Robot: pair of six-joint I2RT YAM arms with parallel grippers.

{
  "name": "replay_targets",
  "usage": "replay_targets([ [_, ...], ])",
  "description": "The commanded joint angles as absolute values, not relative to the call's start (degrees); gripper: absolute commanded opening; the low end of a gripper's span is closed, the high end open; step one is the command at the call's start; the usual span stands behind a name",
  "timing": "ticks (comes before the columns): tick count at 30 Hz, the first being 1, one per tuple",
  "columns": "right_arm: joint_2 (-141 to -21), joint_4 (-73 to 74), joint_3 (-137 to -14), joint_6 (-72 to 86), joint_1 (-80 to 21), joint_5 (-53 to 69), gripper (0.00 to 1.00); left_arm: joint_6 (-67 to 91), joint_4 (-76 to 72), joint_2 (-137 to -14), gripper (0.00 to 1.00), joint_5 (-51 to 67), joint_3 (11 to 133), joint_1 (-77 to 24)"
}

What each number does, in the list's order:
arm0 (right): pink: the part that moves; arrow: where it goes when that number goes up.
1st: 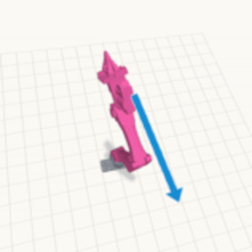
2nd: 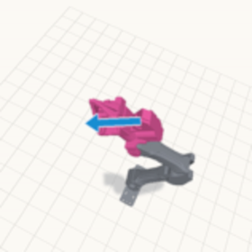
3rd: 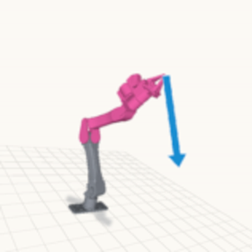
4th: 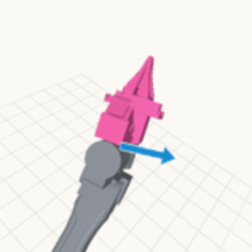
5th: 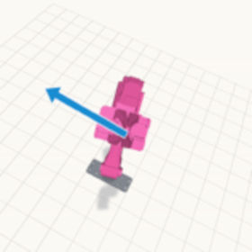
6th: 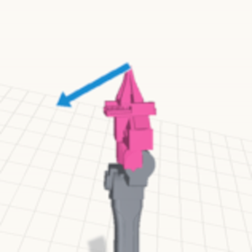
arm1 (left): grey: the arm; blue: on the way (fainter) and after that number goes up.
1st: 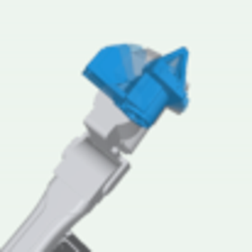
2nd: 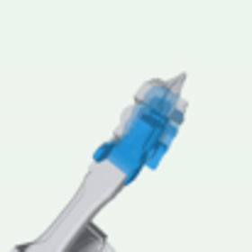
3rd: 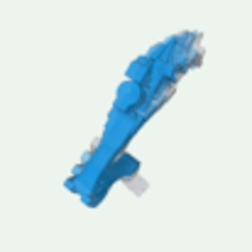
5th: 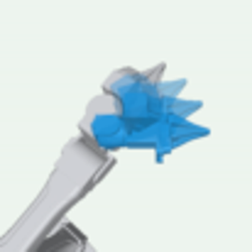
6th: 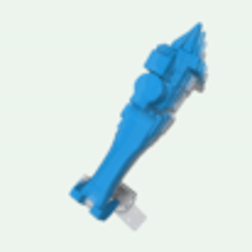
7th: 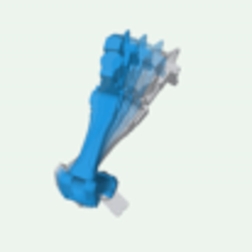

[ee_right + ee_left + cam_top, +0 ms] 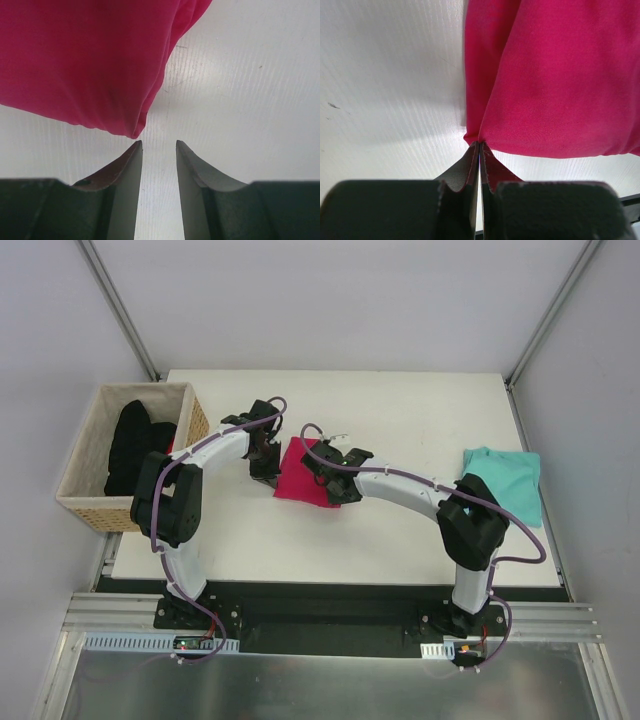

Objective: Fold and stack the t-shirts

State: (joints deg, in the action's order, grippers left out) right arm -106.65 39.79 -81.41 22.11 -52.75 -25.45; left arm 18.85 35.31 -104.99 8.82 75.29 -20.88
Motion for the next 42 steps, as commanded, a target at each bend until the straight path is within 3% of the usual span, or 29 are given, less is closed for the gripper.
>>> replay_targets([
  [1, -104.8, 41.0, -82.5, 23.6, -53.2, -27.1, 0.36, 18.1, 36.2, -104.6, 0.00, 9.0, 76.7, -20.5],
  [15, -108.5, 41.5, -86.3, 22.0, -54.8, -25.1, 0.36, 18.7, 36.2, -104.4, 0.00, 9.1, 76.6, -20.5],
  [31, -107.0, 36.4, -81.4, 23.6, -53.6, -22.6, 0.36, 18.6, 36.3, -104.1, 0.00, 8.8, 76.6, -20.5],
  [34, -107.2, 36.0, -81.5, 23.6, -53.2, -22.4, 0.32, 18.7, 36.4, -104.2, 0.00, 8.9, 76.6, -20.5],
  [37, -107.7, 35.9, -81.3, 23.7, -52.6, -22.1, 0.13, 18.7, 36.5, -104.2, 0.00, 8.7, 76.6, -20.5],
  [42, -108.0, 35.9, -80.9, 24.1, -52.2, -22.1, 0.09, 18.7, 36.7, -104.2, 0.00, 8.6, 76.5, -20.5],
])
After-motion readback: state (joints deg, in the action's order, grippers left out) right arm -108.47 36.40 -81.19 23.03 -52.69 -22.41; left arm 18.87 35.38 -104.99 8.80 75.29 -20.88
